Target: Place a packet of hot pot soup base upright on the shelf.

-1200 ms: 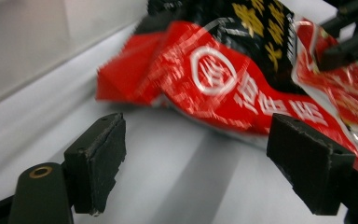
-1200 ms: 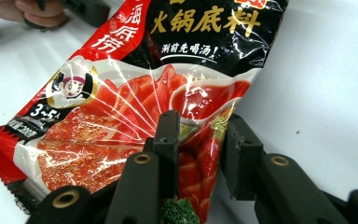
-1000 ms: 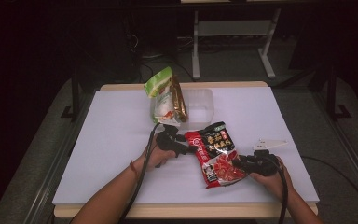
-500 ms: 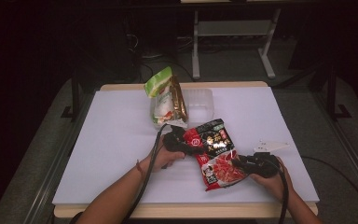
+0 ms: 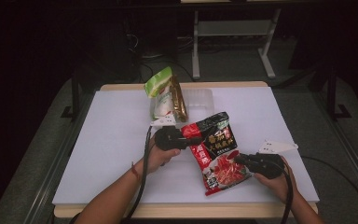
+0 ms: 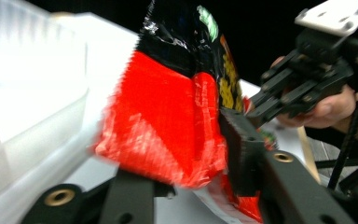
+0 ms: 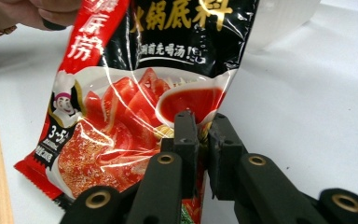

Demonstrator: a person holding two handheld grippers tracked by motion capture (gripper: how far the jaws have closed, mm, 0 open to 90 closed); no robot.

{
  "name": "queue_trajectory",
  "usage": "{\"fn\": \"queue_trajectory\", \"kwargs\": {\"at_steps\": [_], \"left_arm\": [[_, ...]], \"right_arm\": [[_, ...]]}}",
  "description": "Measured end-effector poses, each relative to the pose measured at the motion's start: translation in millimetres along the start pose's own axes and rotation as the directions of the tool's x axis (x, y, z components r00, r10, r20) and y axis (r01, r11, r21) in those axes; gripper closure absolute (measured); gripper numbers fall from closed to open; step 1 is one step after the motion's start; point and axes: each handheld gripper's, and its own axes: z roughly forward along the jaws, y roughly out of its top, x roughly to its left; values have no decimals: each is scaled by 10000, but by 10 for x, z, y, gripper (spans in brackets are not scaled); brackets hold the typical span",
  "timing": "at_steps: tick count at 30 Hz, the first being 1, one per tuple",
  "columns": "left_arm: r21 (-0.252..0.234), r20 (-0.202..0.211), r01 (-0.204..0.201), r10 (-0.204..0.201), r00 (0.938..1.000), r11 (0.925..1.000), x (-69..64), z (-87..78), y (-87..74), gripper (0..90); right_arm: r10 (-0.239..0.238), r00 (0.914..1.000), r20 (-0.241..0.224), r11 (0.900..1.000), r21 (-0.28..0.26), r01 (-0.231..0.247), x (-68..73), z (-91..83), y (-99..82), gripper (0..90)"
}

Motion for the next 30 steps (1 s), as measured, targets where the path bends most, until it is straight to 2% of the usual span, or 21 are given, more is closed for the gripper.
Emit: {"fn": "queue_trajectory", "kwargs": {"at_steps": [3,9,10,15,17,19,20,22,25,27,29,30], "left_arm": [[-132,-101,-240,238,9997,9996,-51,-28,39,703],[-285,-249,-413,406,9989,9987,-97,-38,68,693],[-195,-324,-510,504,9982,9985,-105,-31,71,685],[-161,-183,-459,456,9988,9988,-112,12,72,646],[-120,-162,-313,311,9994,9994,-111,46,70,632],[22,53,-264,264,9996,9996,-125,97,59,617],[31,-49,-324,324,9995,9995,-141,117,55,605],[40,-3,-280,280,9996,9996,-134,128,57,606],[8,-71,-95,95,9999,10000,-116,145,43,618],[-58,-157,-101,100,9998,9999,-116,142,37,664],[-146,-9,-97,96,10000,9998,-114,125,43,739],[-165,-5,-125,125,9999,9998,-124,119,49,739]], "right_arm": [[-81,10000,12,9999,-135,81,18,-5,13,846],[-220,9996,154,9994,-279,224,62,-2,32,856],[-229,9997,119,9992,-333,233,60,-4,33,857],[-298,9995,80,9983,-501,302,81,-6,49,861],[-309,9995,65,9979,-570,312,83,-3,54,862],[-313,9995,-33,9971,-695,310,89,-2,61,863],[-349,9994,-58,9968,-728,344,96,-3,70,863],[-444,9990,33,9968,-669,446,103,3,77,862],[-322,9995,-22,9971,-693,320,93,1,68,860],[-345,9994,5,9971,-679,345,93,7,69,857],[-331,9994,46,9974,-644,333,87,19,69,822],[-331,9994,46,9974,-644,333,87,19,69,822]]}}
